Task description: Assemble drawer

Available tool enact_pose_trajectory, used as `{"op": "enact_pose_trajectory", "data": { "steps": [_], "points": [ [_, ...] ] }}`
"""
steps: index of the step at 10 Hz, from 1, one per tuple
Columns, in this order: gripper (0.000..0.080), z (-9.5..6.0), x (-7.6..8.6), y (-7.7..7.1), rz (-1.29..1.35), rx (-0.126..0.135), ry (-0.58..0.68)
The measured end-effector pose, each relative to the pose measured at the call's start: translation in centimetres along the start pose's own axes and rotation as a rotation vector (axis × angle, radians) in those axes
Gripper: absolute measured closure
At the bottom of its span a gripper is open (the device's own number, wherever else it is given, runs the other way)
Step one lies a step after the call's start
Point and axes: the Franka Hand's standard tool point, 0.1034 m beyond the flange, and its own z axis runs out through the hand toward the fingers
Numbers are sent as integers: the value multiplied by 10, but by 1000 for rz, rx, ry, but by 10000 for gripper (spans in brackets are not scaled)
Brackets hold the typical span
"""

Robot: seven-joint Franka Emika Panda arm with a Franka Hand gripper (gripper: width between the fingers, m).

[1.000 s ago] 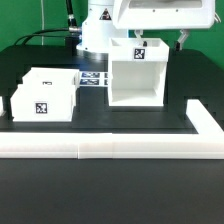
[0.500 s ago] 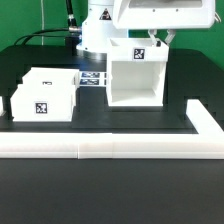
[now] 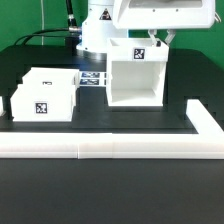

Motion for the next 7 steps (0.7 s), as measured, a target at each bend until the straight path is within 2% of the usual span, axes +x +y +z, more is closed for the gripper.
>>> {"op": "enact_pose_trajectory", "data": {
  "steps": [1,2,7],
  "points": [
    [763,0,3,2,-26,2,1],
    [762,-1,16,6,-44,10,10],
    [762,-4,112,8,-35,40,93]
  ]
}}
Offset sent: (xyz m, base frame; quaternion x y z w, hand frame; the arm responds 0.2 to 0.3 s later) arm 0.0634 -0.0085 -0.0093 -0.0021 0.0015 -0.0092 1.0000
